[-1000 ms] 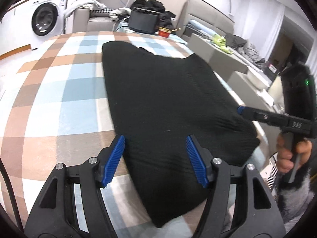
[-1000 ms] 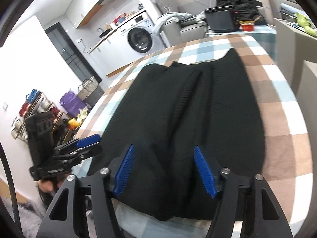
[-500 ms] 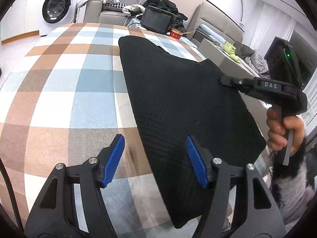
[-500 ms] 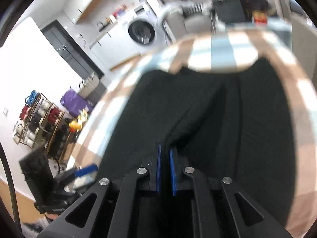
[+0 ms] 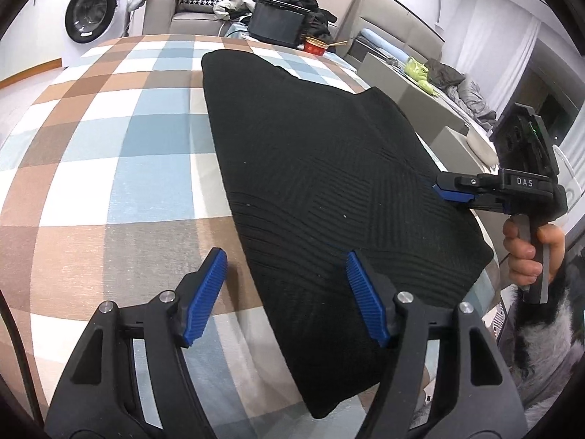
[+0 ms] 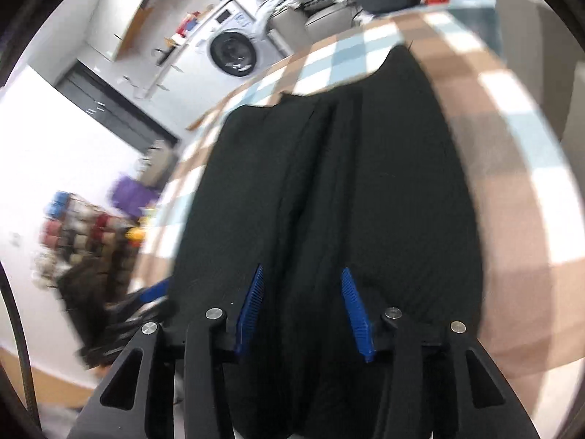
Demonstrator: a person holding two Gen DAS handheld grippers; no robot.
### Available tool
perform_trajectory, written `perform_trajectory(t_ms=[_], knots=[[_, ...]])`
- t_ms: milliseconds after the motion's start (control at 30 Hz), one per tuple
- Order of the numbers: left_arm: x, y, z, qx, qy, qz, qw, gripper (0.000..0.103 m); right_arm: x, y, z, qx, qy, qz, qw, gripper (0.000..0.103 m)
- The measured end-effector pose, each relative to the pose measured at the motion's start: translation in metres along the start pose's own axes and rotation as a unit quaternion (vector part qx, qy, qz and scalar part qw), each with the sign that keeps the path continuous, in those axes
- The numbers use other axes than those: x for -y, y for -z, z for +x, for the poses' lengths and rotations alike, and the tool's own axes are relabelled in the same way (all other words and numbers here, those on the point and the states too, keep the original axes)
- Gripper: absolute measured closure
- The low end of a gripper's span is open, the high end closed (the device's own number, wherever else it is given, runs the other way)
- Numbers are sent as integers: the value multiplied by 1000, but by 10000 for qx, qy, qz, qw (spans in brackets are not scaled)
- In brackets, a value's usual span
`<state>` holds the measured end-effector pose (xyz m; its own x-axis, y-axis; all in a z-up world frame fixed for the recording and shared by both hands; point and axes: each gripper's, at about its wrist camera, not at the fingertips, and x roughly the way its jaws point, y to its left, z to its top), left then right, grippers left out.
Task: Fold small clothes
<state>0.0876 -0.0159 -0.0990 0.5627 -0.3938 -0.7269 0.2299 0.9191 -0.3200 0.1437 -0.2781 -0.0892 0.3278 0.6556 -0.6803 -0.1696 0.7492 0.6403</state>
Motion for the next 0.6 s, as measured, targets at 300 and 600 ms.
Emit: perform_trajectory(t_ms=[300,600], knots=[[-5,-3,1,-16,30,-115,9999,37,-17,-30,40,76,-39,-148,9999,58],[-11,-5,1,14,47,-177,9998,37,-42,-37,55,171,675,-859,9939,90]])
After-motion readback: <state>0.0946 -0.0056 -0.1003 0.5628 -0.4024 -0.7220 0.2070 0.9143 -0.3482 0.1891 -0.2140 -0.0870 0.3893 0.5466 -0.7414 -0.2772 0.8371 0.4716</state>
